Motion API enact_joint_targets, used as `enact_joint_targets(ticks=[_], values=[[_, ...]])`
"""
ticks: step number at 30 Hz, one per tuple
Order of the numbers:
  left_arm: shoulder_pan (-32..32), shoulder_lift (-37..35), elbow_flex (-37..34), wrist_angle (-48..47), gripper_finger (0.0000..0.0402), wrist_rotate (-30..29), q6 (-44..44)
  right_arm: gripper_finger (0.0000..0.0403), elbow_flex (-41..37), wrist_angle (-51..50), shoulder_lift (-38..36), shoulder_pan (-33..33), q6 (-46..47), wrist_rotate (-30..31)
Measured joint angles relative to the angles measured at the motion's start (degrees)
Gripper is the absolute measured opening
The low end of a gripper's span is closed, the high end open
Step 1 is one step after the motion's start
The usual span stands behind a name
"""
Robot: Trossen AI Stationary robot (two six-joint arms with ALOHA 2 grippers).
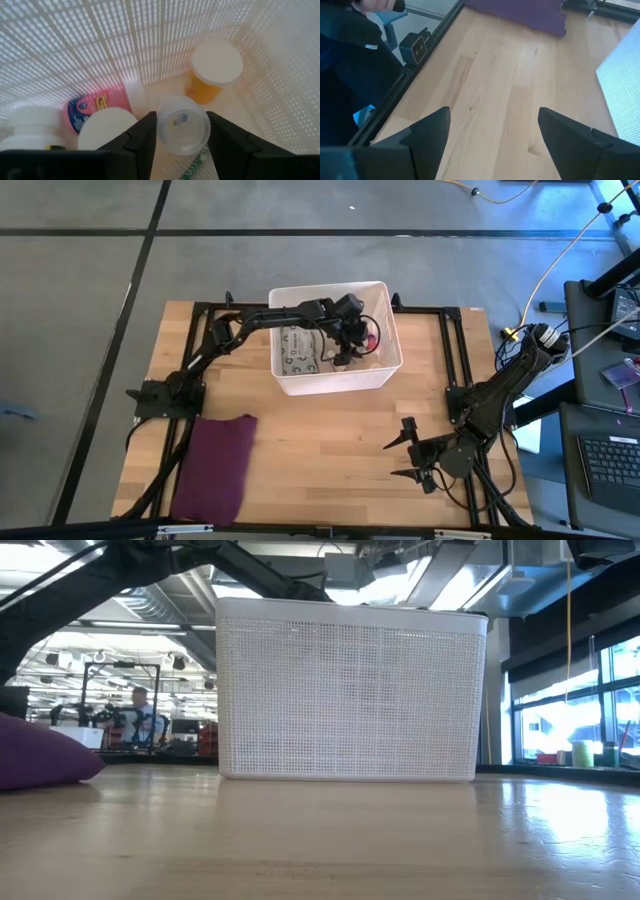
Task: Pick & place medical supplies in basket/bin
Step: Put the transparent pill bottle into the white bin, then return to Home Position
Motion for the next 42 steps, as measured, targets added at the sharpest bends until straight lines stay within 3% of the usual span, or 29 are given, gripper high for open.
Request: enact_joint_targets(ticks=[10,16,21,26,31,36,42], values=[[-0.1,0.0,0.0,-2.9,0.0164,0.2,-5.8,0.0304,0.0,-0.7,0.0,0.0,1.1,0.0],[-0.3,-0.1,1.0,-5.4,0.019,0.2,-6.0,0.0304,0.0,-0.6,0.0,0.0,1.0,0.0],[-0.6,-0.3,5.4,-8.6,0.0209,0.2,-4.7,0.0304,0.0,-0.6,0.0,0.0,1.1,0.0],[-0.6,-0.8,17.5,-21.8,0.0211,0.2,-4.0,0.0304,0.0,-0.6,0.0,0.0,1.1,0.0],[-0.1,-8.1,23.8,-28.5,0.0211,4.7,-0.2,0.0304,0.0,0.9,0.0,0.0,3.8,0.0],[-0.1,-21.3,18.6,-28.0,0.0211,8.5,1.0,0.0304,-1.4,4.2,0.0,-0.1,11.0,1.9],[-2.6,-37.9,-0.6,-21.5,0.0212,1.1,-4.6,0.0304,-8.8,14.2,-5.6,-3.3,3.2,2.4]])
